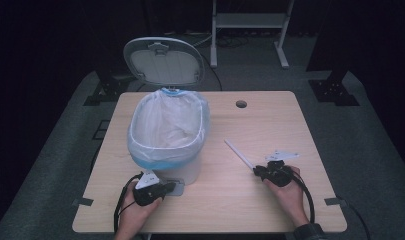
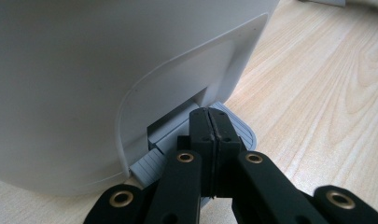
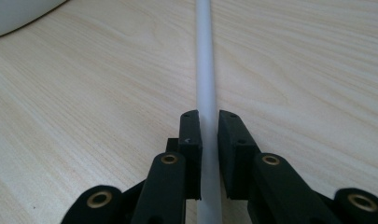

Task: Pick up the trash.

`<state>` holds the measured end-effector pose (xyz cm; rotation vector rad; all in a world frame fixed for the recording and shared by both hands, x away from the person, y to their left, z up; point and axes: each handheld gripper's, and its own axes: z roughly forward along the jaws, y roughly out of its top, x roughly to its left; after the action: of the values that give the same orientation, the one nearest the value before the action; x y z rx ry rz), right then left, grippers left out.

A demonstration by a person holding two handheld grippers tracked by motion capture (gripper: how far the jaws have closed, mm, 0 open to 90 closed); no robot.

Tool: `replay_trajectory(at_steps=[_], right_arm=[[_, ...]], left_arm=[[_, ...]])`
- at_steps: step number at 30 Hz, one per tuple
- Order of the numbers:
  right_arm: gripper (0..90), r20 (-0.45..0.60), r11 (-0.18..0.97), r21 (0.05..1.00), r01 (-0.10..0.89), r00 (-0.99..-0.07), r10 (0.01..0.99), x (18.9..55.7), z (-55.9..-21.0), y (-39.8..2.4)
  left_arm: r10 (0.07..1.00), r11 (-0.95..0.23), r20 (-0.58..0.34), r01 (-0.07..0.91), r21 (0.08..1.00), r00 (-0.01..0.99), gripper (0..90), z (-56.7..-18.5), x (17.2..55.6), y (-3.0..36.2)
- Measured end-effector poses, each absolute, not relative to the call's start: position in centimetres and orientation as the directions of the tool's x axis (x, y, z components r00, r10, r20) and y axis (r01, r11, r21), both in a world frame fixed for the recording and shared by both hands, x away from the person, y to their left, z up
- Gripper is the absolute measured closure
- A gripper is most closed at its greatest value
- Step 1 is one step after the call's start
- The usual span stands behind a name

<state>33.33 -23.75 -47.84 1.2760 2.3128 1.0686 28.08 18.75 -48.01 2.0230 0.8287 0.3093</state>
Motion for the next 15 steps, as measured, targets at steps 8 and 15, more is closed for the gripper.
replay_trajectory(at_steps=[8,15], right_arm=[[79.4,0.106,0.322,0.721,0.613,-0.558,0.823,33.29,-47.68,-24.18],[79.5,0.121,0.312,0.722,0.618,-0.557,0.822,33.18,-47.27,-24.63]], left_arm=[[0.661,-0.369,-0.099,0.437,0.821,0.744,90.0,-48.01,28.09,18.75],[0.661,-0.368,-0.1,0.437,0.82,0.744,90.0,-48.01,28.1,18.76]])
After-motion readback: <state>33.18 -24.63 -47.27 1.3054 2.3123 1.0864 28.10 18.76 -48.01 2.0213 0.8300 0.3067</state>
